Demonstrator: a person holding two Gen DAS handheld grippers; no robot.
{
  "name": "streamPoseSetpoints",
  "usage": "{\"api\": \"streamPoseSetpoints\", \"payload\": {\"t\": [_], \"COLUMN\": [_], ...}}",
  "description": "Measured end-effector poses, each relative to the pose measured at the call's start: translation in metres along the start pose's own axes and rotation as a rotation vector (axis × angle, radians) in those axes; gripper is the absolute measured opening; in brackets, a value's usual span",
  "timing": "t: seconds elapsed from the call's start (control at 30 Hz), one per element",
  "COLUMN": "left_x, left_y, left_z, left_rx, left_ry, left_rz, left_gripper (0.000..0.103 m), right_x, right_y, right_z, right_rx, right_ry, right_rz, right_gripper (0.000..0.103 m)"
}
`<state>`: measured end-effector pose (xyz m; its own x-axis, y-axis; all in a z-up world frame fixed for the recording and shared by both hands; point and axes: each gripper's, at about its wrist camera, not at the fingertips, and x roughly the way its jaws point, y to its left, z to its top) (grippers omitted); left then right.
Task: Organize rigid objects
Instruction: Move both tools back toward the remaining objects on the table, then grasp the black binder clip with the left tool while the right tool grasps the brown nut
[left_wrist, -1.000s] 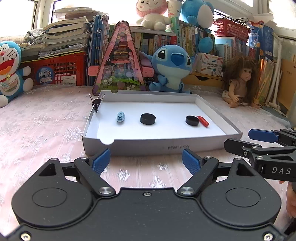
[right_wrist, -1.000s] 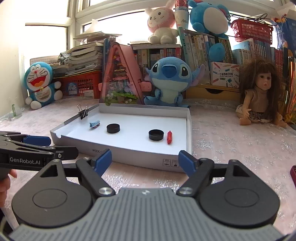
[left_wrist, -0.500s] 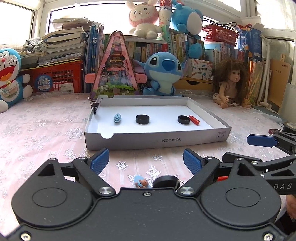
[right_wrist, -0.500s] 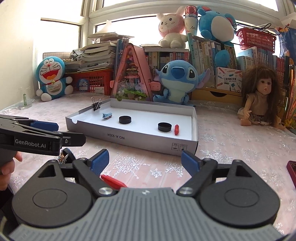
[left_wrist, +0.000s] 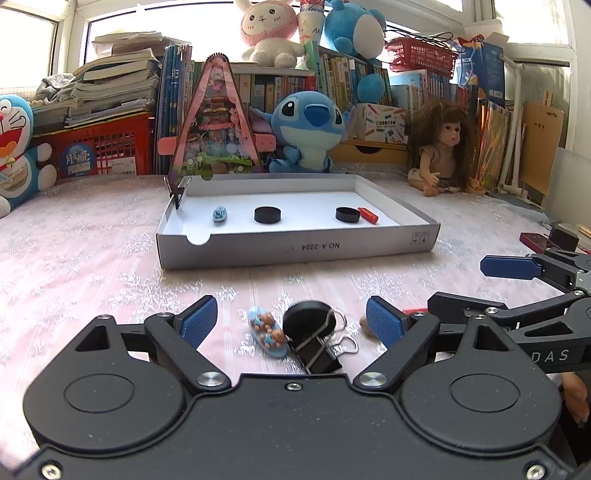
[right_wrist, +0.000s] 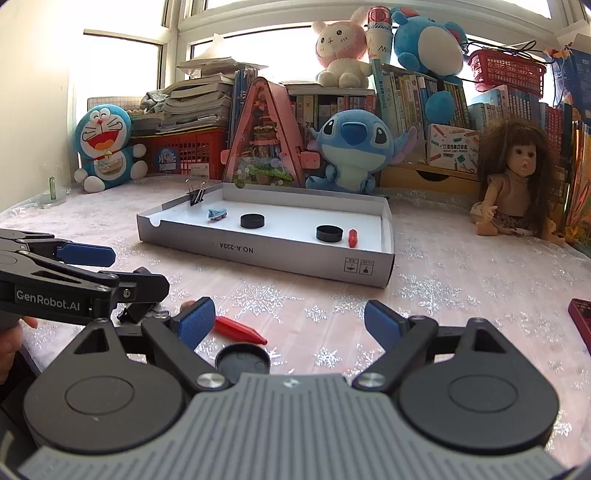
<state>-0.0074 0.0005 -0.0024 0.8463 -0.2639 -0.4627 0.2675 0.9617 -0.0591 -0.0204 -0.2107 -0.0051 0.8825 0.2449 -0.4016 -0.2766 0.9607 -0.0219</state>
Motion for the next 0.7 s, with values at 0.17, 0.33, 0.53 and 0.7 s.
{"api": "streamPoseSetpoints", "payload": {"t": [0.17,0.33,0.53,0.7], "left_x": [-0.006,-0.009,-0.010,-0.008], "left_y": [-0.003,-0.004,-0.011,-0.012], "left_z": [-0.007,-0.012,-0.020,-0.022], "left_rx": [0.010,0.006,0.055,0.048], "left_ry": [-0.003,-0.006,-0.007,0.007], "left_rz": [-0.015,-0.023,0.014,0.011], "left_gripper": [0.087,0.087,0.087,0.087], "right_x": [-0.004,-0.007,-0.009,-0.012], "right_y": [0.000,0.000,0.001,0.001], "right_z": [-0.004,-0.008,-0.013,-0.018], "right_rx": [0.008,0.005,0.007,0.016], "right_ry": [-0.001,0.000,0.015,0.026], "right_rz": [-0.003,-0.009,-0.018,-0.022], "right_gripper": [0.093,0.093,0.093,0.093]}}
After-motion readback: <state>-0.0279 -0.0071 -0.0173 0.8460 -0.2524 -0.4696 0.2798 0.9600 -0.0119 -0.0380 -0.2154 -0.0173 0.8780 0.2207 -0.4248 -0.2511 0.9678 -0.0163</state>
